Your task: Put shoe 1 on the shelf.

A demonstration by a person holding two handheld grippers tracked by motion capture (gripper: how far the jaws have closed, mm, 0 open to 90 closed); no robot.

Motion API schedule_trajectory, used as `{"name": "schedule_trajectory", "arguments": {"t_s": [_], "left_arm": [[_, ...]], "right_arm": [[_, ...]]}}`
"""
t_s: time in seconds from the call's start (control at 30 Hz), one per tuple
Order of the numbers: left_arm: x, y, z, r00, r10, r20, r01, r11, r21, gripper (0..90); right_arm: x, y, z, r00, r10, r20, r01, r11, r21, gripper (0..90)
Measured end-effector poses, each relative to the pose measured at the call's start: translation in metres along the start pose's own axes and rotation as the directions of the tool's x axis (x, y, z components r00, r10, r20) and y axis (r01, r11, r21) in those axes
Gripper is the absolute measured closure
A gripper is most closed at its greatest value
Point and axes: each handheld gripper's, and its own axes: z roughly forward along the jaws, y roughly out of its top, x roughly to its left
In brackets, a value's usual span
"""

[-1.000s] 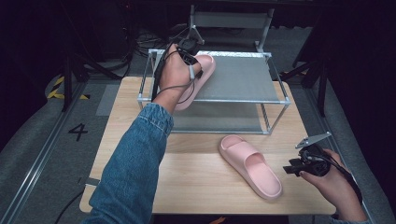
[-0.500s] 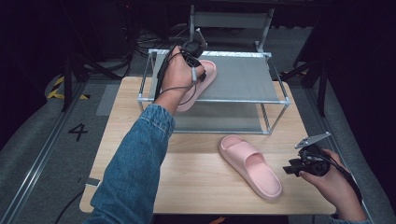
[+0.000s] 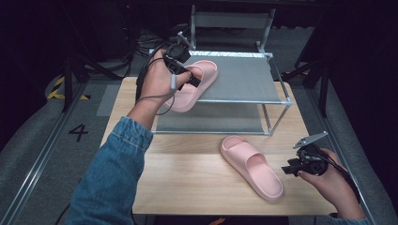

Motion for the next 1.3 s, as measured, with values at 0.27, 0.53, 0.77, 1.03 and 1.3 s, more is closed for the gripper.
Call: {"name": "schedule_trajectory", "arguments": {"t_s": [0.27, 0.53, 0.77, 1.03, 1.3], "left_arm": [[0.000, -0.034, -0.024, 0.9978, 0.064, -0.019, -0.064, 0.9979, -0.005, 69.0], [0.012, -0.063, -0.021, 0.9956, 0.048, -0.080, -0.048, 0.9988, 0.003, 82.3], [0.025, -0.074, -0.016, 0.9959, 0.005, -0.091, -0.004, 0.9999, 0.012, 89.8], [0.031, -0.078, -0.013, 0.9974, -0.023, -0.068, 0.024, 0.9996, 0.017, 89.3], [0.031, -0.085, -0.010, 0.9997, -0.019, -0.014, 0.019, 0.9998, -0.001, 89.8]], "right_arm": [[0.002, 0.002, 0.002, 1.0000, -0.009, -0.002, 0.009, 1.000, 0.004, 57.8], [0.002, 0.002, 0.001, 1.0000, -0.008, -0.001, 0.008, 1.000, 0.003, 57.8], [0.004, 0.003, 0.002, 0.9999, -0.014, 0.002, 0.014, 1.000, 0.004, 57.8], [0.004, 0.003, 0.003, 0.9998, -0.017, 0.000, 0.017, 1.000, 0.006, 57.8], [0.005, 0.003, 0.002, 0.9997, -0.023, 0.002, 0.023, 1.000, 0.006, 57.8]]}}
